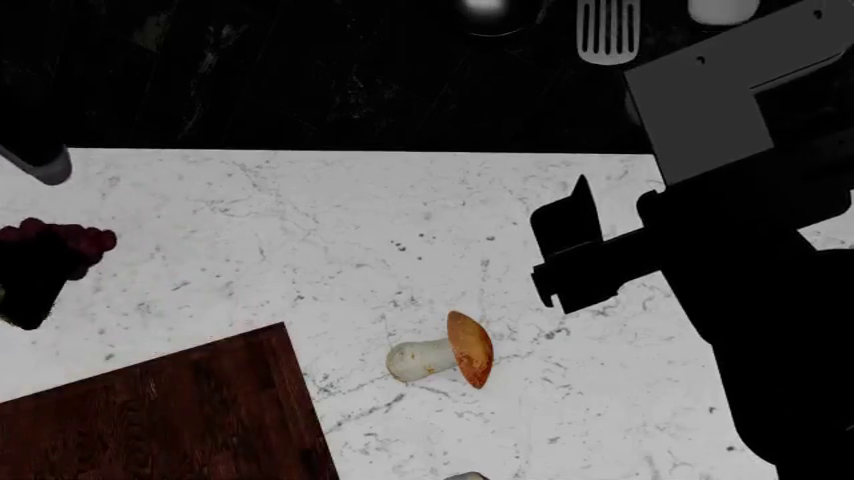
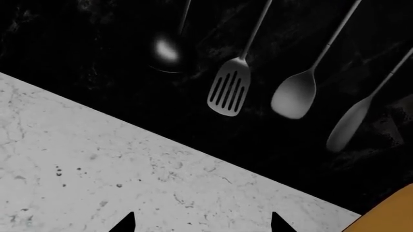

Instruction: Clear the non-vegetable object off the cutting board and place the vegetables onto it.

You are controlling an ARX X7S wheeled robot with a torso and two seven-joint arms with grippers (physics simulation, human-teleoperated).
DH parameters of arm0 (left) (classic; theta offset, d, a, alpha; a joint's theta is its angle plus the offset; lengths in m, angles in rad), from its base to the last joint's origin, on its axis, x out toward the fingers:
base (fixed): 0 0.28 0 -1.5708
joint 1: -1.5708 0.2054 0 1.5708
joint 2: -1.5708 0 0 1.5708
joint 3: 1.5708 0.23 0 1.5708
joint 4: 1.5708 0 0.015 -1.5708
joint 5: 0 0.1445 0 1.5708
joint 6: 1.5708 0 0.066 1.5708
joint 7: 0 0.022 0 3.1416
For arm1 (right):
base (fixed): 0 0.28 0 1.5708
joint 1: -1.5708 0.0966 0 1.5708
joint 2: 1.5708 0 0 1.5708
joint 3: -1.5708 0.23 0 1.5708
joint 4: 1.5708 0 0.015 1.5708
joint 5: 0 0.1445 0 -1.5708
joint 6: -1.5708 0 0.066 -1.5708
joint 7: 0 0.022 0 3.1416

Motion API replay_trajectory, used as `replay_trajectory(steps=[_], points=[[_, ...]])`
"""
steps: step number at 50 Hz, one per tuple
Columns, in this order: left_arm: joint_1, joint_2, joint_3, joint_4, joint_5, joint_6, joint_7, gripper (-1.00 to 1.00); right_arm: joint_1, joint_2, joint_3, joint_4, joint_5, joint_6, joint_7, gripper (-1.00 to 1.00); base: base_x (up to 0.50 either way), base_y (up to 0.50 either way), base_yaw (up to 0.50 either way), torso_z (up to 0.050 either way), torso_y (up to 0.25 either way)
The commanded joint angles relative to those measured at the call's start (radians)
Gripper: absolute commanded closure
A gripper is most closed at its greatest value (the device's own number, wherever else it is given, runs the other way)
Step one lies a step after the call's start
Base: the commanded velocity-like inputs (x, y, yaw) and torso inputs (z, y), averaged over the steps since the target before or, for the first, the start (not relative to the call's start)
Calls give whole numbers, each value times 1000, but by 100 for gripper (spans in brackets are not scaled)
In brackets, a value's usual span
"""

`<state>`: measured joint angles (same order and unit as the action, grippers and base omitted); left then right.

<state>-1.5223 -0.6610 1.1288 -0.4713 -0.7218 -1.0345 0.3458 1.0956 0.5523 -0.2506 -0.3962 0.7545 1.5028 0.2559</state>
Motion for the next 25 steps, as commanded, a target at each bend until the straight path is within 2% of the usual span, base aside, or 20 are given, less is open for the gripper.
replay_trajectory(steps=[1,7,13,18,25], points=[[-16,7,-30,-24,-10,-8,-34,-100,3,4,-6,7,16,-8,13,-100,0,0,0,0,0],[-74,-18,-82,73,-58,-61,-59,-100,10,7,2,1,31,2,23,-100,0,0,0,0,0],[-111,-77,-159,256,-165,-158,-99,-100,5,10,7,-2,44,0,33,-100,0,0,0,0,0],[-124,-125,-261,410,-308,-249,-154,-100,10,9,8,3,53,-4,39,-100,0,0,0,0,0],[-95,-152,-392,559,-486,-306,-274,-100,29,15,34,-12,89,31,56,-100,0,0,0,0,0]])
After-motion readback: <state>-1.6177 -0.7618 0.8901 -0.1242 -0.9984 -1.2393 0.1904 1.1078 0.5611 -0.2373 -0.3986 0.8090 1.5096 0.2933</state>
